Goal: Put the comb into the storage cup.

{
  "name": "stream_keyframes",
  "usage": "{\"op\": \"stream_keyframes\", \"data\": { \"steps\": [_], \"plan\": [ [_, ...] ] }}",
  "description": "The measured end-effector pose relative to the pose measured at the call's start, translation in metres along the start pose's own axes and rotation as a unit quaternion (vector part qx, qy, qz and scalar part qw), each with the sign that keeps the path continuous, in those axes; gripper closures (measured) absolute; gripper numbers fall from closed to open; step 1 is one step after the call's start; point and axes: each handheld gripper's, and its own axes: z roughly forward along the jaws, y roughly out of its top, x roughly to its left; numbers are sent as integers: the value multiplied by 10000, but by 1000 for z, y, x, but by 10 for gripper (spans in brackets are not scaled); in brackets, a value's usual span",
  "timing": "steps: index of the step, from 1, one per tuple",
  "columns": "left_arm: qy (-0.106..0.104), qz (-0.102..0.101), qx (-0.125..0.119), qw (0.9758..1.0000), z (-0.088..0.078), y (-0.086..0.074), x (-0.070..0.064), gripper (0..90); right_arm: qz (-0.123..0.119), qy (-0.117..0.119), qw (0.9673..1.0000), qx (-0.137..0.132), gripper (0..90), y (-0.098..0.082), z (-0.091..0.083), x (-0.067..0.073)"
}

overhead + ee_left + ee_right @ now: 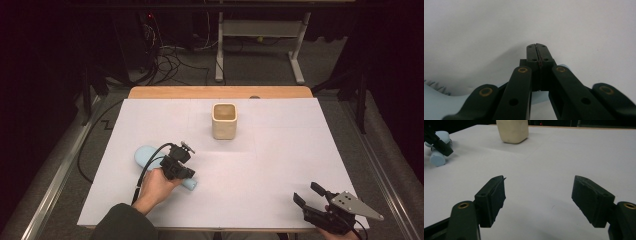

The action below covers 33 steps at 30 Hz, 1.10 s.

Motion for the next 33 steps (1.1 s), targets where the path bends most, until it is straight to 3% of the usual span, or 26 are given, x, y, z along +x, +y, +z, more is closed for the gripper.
{"op": "stream_keyframes", "data": {
  "steps": [33],
  "plan": [
    [111,128,-65,9998,-7,-27,-4,896,8,2,10000,2,276,1,1,0]
  ]
}}
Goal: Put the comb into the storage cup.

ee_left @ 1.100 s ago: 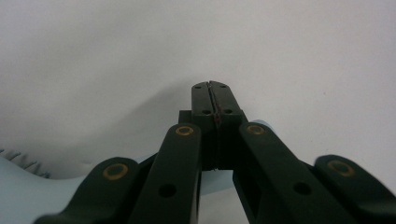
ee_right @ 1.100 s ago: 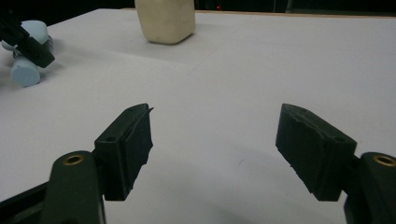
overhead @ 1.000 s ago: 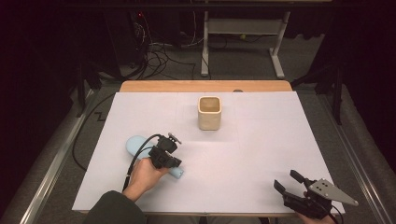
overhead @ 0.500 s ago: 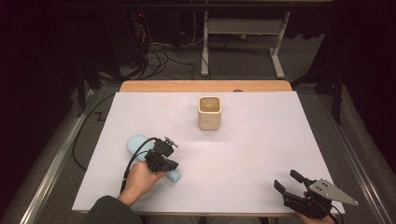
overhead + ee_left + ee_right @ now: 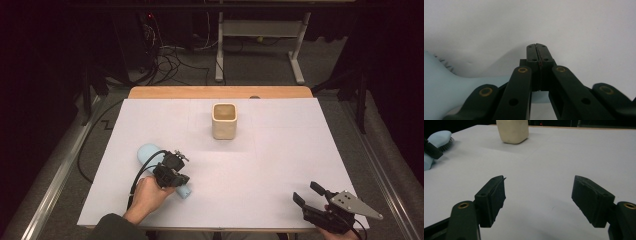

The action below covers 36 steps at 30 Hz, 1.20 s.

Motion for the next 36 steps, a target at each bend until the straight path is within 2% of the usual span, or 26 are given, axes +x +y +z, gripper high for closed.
{"op": "stream_keyframes", "data": {
  "steps": [22,27,36],
  "plan": [
    [66,-226,-98,9997,-9,-28,12,896,-19,16,10000,4,276,1,2,0],
    [220,-185,-85,9996,-11,-33,10,896,-13,20,10000,8,276,1,2,0],
    [253,-282,-128,9992,-15,-42,15,896,-12,25,10000,8,276,1,2,0]
  ]
}}
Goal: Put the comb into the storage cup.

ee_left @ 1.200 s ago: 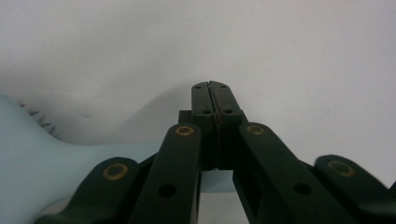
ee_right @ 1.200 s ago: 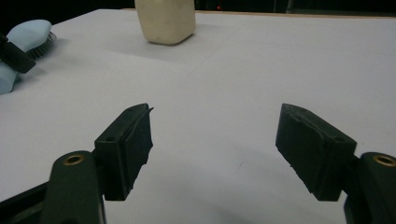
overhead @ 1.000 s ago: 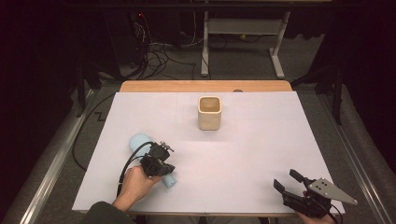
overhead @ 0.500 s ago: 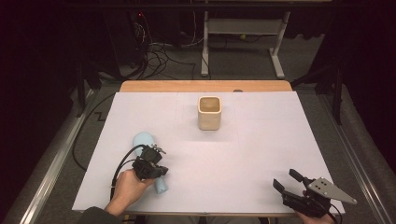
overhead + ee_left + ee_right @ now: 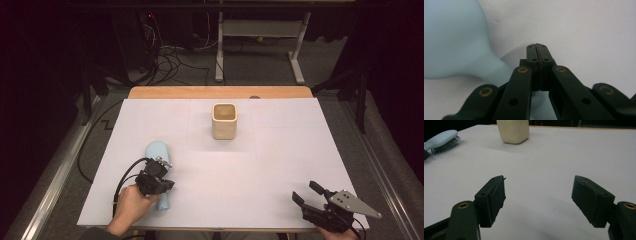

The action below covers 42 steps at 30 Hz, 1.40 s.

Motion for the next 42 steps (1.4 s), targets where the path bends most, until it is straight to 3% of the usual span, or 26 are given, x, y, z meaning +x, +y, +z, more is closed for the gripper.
{"op": "stream_keyframes", "data": {
  "steps": [13,21,36,42],
  "plan": [
    [225,-14,-22,9997,-2,-9,3,896,8,8,10000,1,275,0,0,0],
    [234,-150,-29,9996,-5,-16,10,896,4,6,10000,0,275,0,1,0],
    [201,-196,-155,9995,-6,-18,11,882,4,14,10000,21,275,0,2,0],
    [92,-184,-264,9994,-8,-18,10,756,8,28,10000,14,273,0,2,0]
  ]
}}
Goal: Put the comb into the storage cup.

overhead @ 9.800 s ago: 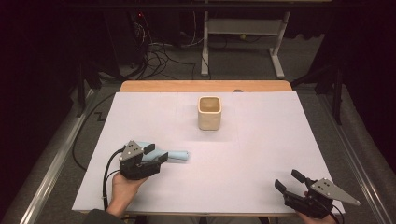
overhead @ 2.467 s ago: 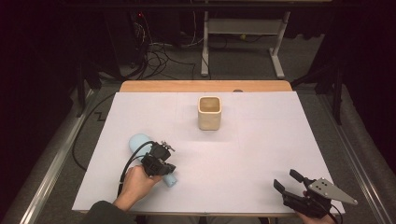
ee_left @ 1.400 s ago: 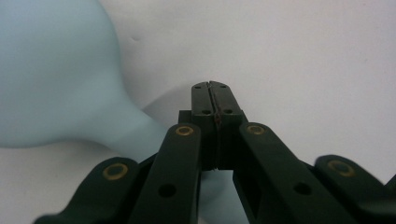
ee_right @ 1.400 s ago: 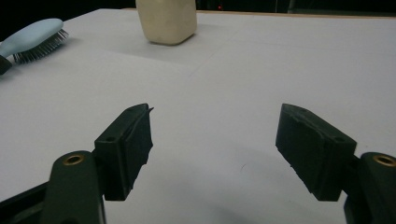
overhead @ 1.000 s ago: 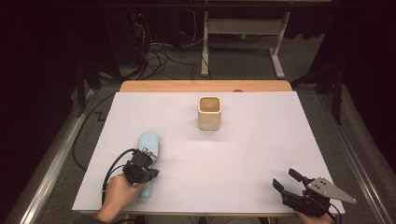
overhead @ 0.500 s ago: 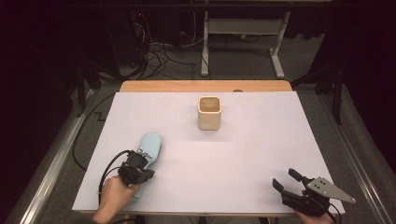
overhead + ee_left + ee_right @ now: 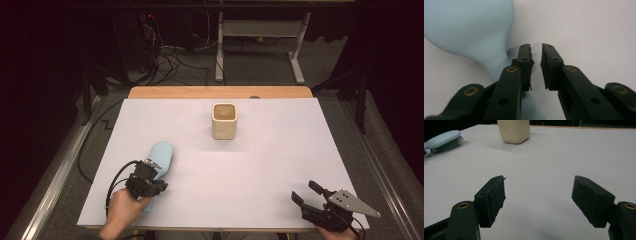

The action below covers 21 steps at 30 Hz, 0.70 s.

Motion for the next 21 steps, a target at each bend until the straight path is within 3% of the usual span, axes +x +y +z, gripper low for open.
{"op": "stream_keyframes", "data": {
  "steps": [11,16,21],
  "plan": [
    [-37,26,-241,9997,-8,1,-4,556,10,8,10000,-2,274,0,0,0],
    [97,101,-331,9994,-12,2,-5,511,15,6,10000,0,273,0,0,0],
    [149,22,-422,9990,-16,2,-3,474,22,4,10000,-7,273,0,0,0]
  ]
}}
